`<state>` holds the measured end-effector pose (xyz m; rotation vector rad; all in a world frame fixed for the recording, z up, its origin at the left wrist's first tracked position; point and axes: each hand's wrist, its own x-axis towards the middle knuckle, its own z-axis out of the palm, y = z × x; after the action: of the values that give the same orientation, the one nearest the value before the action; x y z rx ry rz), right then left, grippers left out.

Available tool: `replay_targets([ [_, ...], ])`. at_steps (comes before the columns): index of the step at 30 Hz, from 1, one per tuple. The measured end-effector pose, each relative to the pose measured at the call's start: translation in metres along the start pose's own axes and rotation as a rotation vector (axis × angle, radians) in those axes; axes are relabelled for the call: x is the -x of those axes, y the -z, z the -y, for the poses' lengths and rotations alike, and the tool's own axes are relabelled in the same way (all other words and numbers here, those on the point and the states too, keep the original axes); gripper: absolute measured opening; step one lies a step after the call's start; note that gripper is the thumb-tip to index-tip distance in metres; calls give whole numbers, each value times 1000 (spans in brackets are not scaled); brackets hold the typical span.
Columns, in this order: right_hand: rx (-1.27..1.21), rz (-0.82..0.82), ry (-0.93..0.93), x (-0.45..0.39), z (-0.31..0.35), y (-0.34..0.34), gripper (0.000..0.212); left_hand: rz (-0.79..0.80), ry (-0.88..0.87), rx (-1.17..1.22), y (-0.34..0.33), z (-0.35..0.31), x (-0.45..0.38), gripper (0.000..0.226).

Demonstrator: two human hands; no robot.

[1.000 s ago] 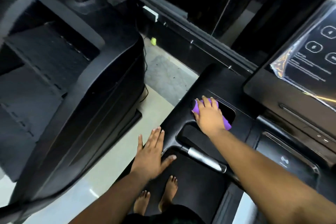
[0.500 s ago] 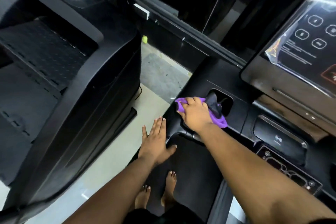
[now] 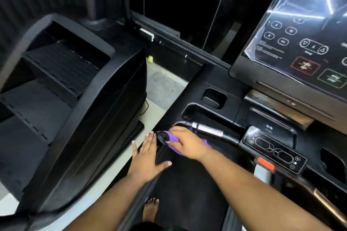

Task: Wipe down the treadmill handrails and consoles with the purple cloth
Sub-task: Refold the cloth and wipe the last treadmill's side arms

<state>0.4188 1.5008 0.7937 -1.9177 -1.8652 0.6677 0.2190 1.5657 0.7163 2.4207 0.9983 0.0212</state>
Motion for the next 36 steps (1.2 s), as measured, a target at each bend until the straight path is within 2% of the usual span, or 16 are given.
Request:
replay_targets([
  [2,-232,-164,-55,28,21,-13,25,-11,-59,57,0,-10,19,121],
  [4,-424,-186,-98,59,41,-27,18,-30,-107,259,2,-26,44,108],
  [5,-495,-180,-117,75,52,-34,19,-40,-114,406,4,-35,60,95],
  [7,-600,-220,-156,97,64,-44,18,-55,-68,707,4,-45,87,68],
  [9,-646,-238,-194,122,79,-48,12,-84,42,840,4,-51,123,54],
  [12,-568,-254,-215,149,96,-53,20,-135,124,690,6,-44,171,37],
  [15,-508,-260,-253,169,116,-62,23,-165,163,481,14,-22,225,42],
  [18,-395,-119,-237,176,144,-78,18,-193,233,418,23,3,272,45],
  [21,-378,49,-166,181,189,-101,8,-174,256,430,40,21,323,36],
  [23,-361,97,-96,181,215,-114,26,-149,244,410,50,31,349,38],
  [26,-80,115,-13,175,274,-143,39,-180,299,344,67,65,415,52],
  [28,47,138,42,169,315,-165,34,-205,368,264,74,96,467,49],
  [30,66,171,87,165,352,-186,25,-210,442,166,78,128,518,43],
  [33,80,212,119,163,401,-219,14,-248,539,30,84,172,593,46],
  [36,53,194,95,156,446,-253,6,-391,672,140,88,213,656,40],
])
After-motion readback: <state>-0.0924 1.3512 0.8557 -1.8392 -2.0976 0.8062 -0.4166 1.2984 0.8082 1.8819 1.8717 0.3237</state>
